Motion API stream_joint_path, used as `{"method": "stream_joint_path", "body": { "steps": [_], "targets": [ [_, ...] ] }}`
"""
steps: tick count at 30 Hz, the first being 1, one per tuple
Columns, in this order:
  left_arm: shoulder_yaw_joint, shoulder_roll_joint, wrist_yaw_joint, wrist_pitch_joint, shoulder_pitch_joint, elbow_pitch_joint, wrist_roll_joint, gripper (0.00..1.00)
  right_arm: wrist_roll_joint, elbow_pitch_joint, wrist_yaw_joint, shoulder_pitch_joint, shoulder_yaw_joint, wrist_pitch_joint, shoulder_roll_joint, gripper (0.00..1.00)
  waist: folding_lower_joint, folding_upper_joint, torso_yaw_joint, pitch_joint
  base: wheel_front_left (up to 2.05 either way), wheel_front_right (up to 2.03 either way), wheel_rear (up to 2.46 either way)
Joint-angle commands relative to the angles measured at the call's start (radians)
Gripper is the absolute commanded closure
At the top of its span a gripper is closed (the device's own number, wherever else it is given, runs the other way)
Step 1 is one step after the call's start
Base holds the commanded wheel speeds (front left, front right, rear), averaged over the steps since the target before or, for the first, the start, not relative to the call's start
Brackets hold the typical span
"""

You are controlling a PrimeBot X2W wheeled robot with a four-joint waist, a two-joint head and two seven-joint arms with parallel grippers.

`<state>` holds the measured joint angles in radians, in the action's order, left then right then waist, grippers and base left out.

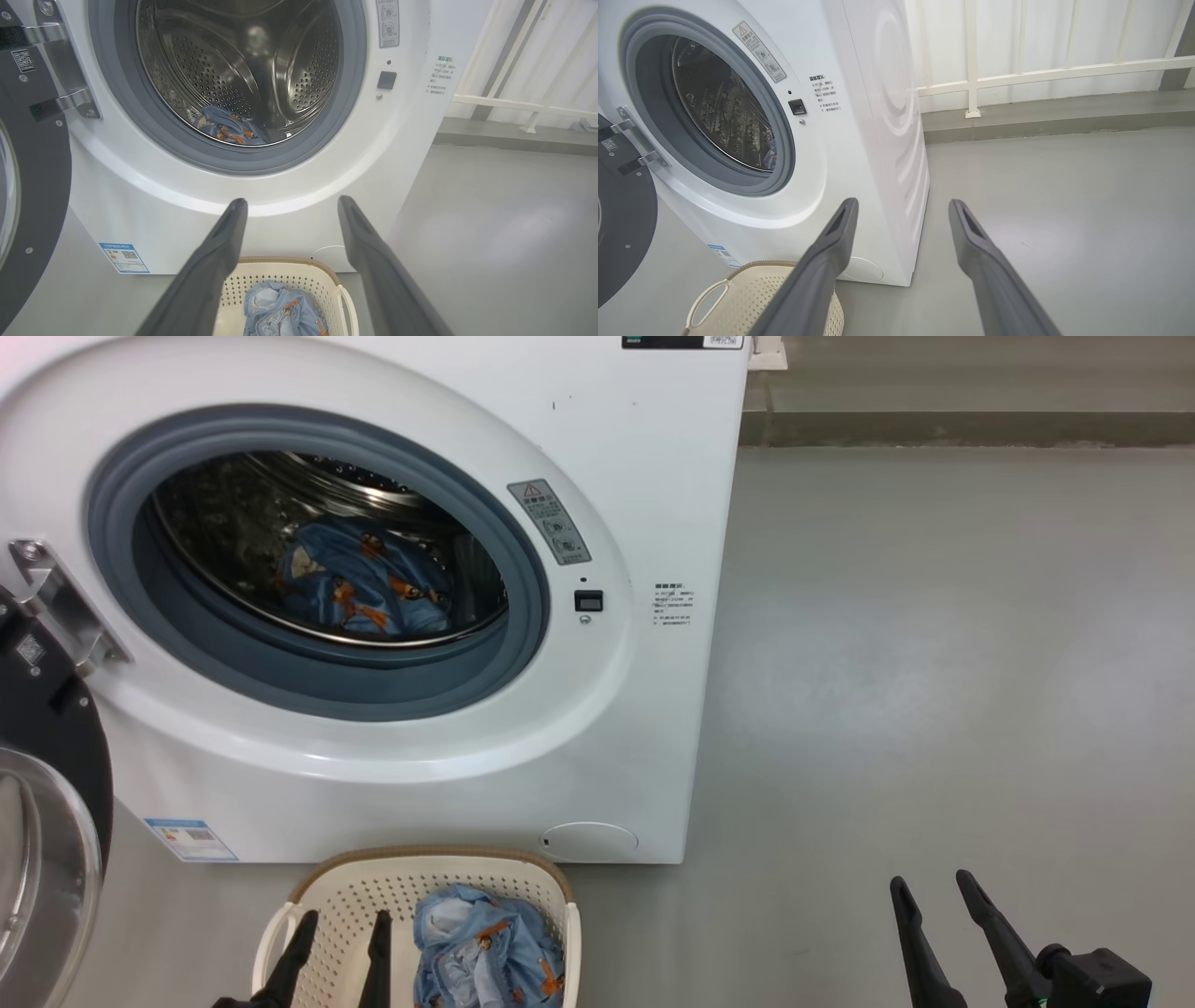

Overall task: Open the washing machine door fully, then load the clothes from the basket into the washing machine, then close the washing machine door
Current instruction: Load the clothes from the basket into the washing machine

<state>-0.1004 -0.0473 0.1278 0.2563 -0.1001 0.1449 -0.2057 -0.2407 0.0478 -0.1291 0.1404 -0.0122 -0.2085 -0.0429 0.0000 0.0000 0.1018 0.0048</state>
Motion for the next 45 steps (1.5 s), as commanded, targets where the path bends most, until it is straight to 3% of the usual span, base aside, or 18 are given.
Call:
{"method": "stream_joint_path", "body": {
  "steps": [1,27,35,45],
  "targets": [
    [0.027,-0.003,-0.002,0.006,0.011,-0.026,0.001,0.0,-0.009,-0.021,-0.002,-0.012,0.024,-0.011,-0.007,0.0,0.0,0.0,0.004,-0.007,0.0,0.0,0.0],
    [0.002,-0.003,-0.013,0.006,0.032,0.037,-0.019,0.0,0.009,-0.041,-0.002,-0.025,0.028,0.004,-0.007,0.0,0.0,0.0,0.01,0.047,0.0,0.0,0.0],
    [-0.018,-0.003,-0.018,0.006,0.106,0.152,-0.047,0.0,0.035,-0.075,-0.002,-0.046,0.023,0.023,-0.007,0.0,0.0,0.0,0.0,0.151,0.0,0.0,0.0],
    [-0.006,-0.008,-0.007,0.006,0.305,0.417,-0.052,0.0,0.065,-0.12,-0.002,-0.101,0.02,0.034,-0.007,0.0,0.0,0.0,-0.047,0.322,0.0,0.0,0.0]
  ]
}}
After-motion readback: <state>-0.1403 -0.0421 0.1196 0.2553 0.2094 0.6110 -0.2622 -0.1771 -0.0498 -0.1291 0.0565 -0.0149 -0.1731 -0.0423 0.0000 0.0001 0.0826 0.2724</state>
